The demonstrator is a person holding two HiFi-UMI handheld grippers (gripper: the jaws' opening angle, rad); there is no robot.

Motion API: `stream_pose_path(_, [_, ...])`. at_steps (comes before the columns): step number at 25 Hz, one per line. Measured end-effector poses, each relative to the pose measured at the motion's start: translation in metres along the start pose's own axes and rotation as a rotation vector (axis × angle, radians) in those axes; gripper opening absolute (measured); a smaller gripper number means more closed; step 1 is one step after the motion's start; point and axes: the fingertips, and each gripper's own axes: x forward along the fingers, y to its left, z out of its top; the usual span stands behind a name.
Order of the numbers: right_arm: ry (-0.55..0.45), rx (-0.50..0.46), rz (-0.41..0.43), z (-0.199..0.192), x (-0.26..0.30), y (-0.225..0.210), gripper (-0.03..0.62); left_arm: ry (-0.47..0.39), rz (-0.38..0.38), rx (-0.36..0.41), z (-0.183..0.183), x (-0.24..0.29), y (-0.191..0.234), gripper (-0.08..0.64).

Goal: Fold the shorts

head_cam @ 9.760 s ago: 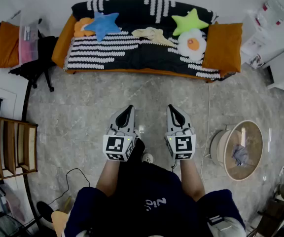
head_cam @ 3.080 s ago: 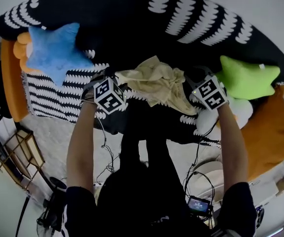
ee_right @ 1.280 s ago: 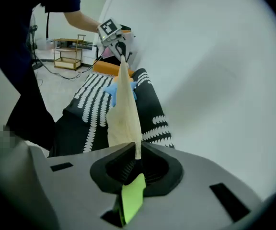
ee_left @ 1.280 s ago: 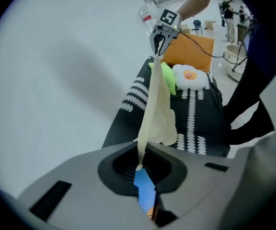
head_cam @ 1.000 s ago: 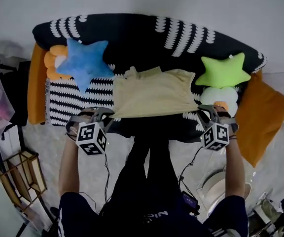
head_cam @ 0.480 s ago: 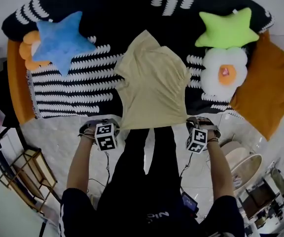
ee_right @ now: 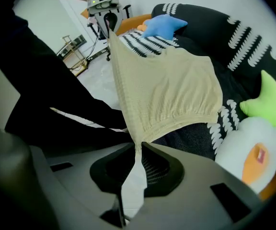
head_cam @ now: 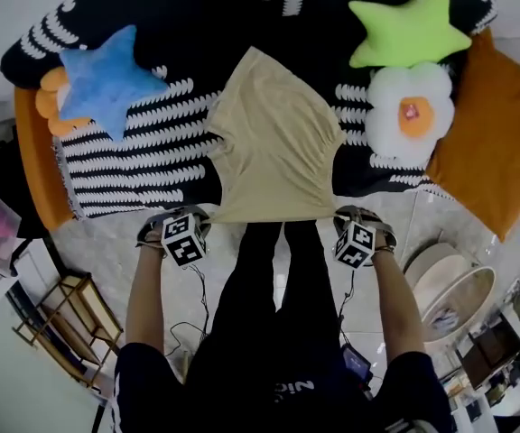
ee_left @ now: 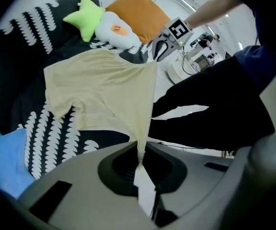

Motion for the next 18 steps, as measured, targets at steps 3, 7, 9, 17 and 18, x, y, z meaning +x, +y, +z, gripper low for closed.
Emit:
stream_pose_path(3, [-0.025, 0.136, 0.017, 0.008, -0.009, -0.01, 0.051, -0.019, 0.047, -0.02, 0.01, -0.025, 0.019, 0.014])
stream_pose_path(7, [-0.094, 0.263, 0.042, 0.024, -0.027, -0.031, 0.051, 0.017, 0.07, 0.044, 0.02, -0.06, 0.049, 0.014])
stream_pose_path(9, [-0.138, 0.302, 0.054, 0.032, -0.035, -0.045, 0.051, 0.044, 0.059, 0.09, 0.028, -0.075, 0.064, 0.014])
stream_pose_path(17, [-0.275, 0.458, 0.055, 0.049, -0.052, -0.13, 0.052, 0.156, 0.103, 0.276, 0.084, -0.12, 0.169, 0.014])
stream_pose_path(18, [-0.283, 0.484, 0.068, 0.049, -0.049, -0.137, 0.052, 0.169, 0.112, 0.29, 0.093, -0.122, 0.184, 0.014])
